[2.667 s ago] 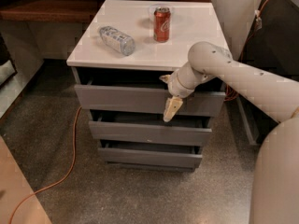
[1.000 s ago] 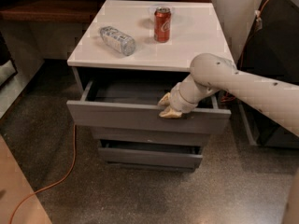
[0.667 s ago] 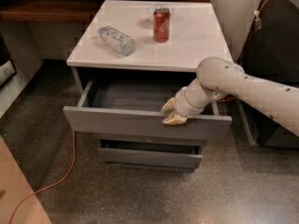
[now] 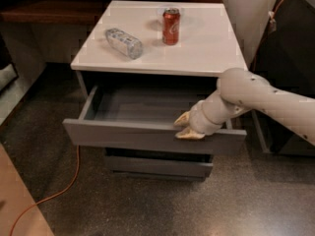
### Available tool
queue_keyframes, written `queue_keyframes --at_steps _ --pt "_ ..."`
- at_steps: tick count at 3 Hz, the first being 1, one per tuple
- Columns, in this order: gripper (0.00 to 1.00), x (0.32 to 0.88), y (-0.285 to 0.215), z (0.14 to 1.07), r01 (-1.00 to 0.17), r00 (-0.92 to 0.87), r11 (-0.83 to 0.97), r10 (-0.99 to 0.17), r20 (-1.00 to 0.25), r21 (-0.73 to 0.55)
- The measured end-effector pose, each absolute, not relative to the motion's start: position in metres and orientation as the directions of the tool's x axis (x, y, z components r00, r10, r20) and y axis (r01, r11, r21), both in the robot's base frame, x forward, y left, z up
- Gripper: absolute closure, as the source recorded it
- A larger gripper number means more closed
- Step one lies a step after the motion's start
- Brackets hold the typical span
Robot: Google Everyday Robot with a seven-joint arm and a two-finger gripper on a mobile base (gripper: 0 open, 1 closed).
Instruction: Place coke can into top drawer
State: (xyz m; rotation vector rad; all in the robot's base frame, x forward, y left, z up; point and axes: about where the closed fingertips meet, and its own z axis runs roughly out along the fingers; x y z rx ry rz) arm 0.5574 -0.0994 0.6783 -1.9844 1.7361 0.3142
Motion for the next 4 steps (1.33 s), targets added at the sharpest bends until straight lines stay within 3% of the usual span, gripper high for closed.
queue_keyframes --at_steps 2,3,4 --pt "0.36 0.558 -0.099 0.681 -0.976 0.169 -0.08 -0.864 -0.475 -0.201" --pt "0.04 0.558 -0.094 0.728 -0.981 0.18 -0.111 -0.829 -0.529 -0.16" --pt "0.01 0.564 -0.09 0.758 -0.983 0.183 -0.136 -0.81 -0.558 -0.124"
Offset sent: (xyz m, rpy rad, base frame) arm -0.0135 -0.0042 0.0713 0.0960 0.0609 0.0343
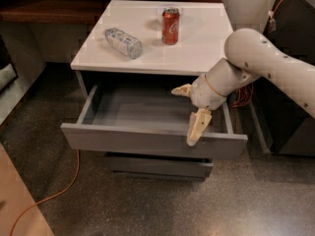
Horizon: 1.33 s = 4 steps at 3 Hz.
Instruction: Place coke can into top drawer
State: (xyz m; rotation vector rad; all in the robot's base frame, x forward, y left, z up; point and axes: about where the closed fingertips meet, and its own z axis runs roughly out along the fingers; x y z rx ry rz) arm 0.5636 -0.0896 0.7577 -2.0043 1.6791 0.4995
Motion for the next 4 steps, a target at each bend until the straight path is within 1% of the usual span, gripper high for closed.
queue_keyframes --at_steps 1,3,4 --pt "0.3 0.582 -0.083 0.766 -0.986 0.166 -0.142 -0.809 -0.564 -0.087" --pt "0.77 0.604 -0.078 0.745 -0.994 0.11 -0.1 -0.832 -0.544 -0.049" --pt "1.0 0.612 -0.074 0.714 -0.997 0.072 -0.062 -0.856 -0.512 -0.037"
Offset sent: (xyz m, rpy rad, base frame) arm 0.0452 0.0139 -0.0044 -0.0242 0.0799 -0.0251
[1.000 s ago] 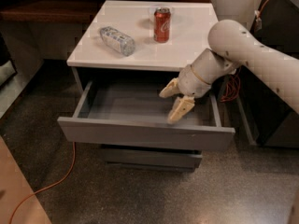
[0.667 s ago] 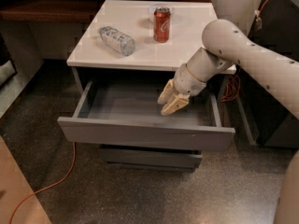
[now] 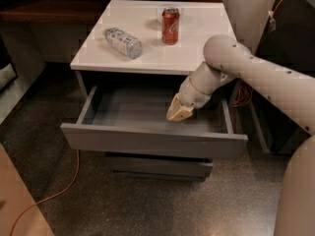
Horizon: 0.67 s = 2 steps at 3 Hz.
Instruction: Place coke can into top drawer
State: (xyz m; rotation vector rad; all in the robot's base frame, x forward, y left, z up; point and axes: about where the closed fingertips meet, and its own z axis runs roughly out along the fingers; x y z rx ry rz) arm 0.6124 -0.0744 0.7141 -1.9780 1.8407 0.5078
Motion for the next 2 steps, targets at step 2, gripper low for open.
queue_keyframes --at_steps 2 --pt "1.0 0.616 -0.066 0.677 -0.999 0.036 -0.026 -0.882 -0.469 -0.027"
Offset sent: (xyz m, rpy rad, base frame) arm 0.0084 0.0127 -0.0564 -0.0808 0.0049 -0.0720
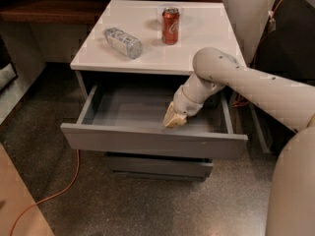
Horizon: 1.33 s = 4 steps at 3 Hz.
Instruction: Place coke can into top drawer
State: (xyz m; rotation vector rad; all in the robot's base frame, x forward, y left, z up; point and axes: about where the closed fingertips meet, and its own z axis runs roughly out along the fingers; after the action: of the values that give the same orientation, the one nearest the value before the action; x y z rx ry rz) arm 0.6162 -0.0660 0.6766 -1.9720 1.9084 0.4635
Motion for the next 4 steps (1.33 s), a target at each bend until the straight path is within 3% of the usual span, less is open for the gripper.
queue_keyframes --at_steps 4 --pt "1.0 0.569 -0.05 0.654 -0.998 0.055 -0.059 -0.895 -0.442 -0.005"
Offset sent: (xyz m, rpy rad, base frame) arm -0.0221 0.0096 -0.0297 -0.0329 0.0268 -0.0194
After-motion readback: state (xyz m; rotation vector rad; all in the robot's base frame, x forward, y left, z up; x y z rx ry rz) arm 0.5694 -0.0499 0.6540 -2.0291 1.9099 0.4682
